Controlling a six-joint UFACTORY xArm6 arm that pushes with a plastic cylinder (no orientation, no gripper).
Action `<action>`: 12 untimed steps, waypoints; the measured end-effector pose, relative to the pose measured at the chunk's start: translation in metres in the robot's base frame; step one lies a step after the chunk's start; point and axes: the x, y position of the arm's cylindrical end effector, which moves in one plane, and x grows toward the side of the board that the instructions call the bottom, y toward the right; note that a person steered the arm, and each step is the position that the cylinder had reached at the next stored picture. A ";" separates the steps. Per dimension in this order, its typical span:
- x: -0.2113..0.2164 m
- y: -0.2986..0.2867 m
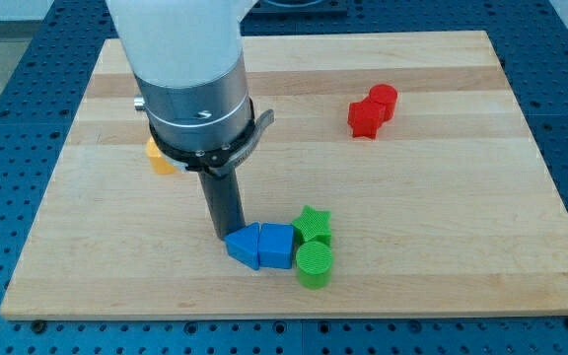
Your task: Push the yellow blocks towards the center of the board
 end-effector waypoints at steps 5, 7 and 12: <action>-0.046 -0.098; -0.082 -0.117; -0.137 -0.079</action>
